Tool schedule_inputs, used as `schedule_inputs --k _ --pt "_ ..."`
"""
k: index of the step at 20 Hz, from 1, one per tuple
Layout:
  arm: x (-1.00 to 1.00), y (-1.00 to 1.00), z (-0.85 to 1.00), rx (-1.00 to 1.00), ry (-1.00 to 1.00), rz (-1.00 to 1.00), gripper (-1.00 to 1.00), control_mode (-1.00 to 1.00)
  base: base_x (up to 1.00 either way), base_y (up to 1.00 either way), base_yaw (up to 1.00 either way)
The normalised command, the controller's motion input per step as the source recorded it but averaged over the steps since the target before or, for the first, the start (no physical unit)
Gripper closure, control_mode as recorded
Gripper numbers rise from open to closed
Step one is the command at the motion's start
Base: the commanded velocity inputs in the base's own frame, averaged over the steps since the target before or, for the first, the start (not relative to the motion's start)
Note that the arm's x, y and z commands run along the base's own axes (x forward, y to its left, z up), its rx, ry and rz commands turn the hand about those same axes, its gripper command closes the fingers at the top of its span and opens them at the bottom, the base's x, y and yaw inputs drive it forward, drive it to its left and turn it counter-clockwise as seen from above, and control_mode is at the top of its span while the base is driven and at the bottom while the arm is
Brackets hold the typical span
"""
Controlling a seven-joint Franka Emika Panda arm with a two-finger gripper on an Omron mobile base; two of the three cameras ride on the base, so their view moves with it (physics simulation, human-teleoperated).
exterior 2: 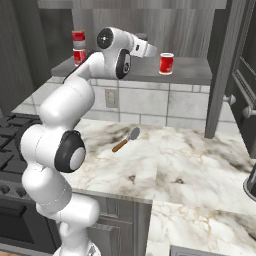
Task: Stack two cans on top of the other two cans in the cabinet.
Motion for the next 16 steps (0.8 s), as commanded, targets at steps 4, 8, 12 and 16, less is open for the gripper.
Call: schedule_inputs --k 4,8,12,16 --pt "-0.28 0.0 0.06 -0.14 -0.18 -0.06 1.0 -1.0 0.0 0.0 0.0" --pt "-0.23 0.0 0.09 -0.11 -0.15 -0.09 1.0 -1.0 0.0 0.0 0.0" --pt "-0.16 0.0 0.18 -0.04 -0.03 -0.1 1.0 -1.0 0.0 0.0 0.0" --pt "-0.13 0.0 0.26 -0.01 0.03 -0.12 1.0 -1.0 0.0 0.0 0.0"
